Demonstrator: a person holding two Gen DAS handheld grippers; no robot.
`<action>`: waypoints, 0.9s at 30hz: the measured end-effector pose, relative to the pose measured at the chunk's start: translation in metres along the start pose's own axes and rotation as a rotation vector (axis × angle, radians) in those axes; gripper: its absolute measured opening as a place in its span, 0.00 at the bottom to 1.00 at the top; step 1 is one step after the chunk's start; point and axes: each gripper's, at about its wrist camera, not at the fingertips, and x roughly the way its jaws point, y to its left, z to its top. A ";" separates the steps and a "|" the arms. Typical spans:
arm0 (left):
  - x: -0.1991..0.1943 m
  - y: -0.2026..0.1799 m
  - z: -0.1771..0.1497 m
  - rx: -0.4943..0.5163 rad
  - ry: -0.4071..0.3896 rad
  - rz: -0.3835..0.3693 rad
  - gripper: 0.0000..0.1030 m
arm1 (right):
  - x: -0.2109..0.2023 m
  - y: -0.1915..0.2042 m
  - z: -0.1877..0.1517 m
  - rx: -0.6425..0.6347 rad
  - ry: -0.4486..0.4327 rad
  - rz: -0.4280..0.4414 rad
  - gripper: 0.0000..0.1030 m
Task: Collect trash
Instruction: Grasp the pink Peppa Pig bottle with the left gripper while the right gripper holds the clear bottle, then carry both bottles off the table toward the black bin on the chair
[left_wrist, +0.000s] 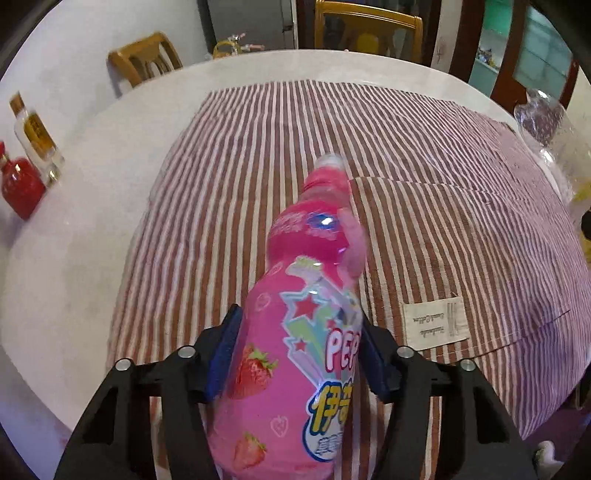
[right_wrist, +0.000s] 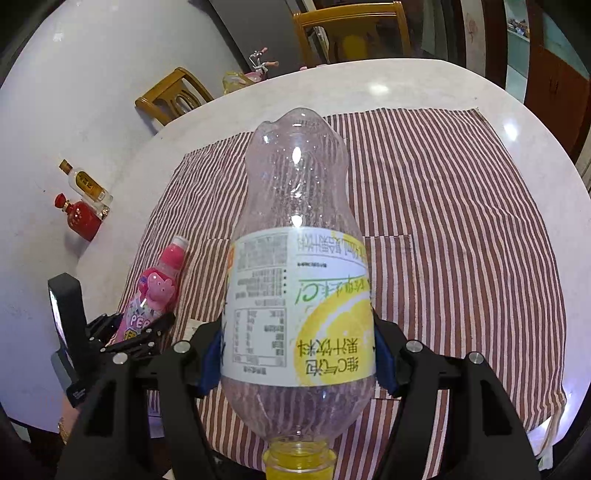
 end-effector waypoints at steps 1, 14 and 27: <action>0.000 -0.001 0.000 0.001 0.000 -0.008 0.53 | 0.000 0.001 -0.001 0.000 0.000 0.002 0.62; -0.075 -0.010 0.027 -0.014 -0.177 -0.056 0.50 | -0.006 -0.003 -0.001 0.009 -0.015 -0.001 0.62; -0.154 -0.057 0.055 0.082 -0.378 -0.152 0.50 | -0.025 -0.010 0.001 0.025 -0.058 -0.032 0.62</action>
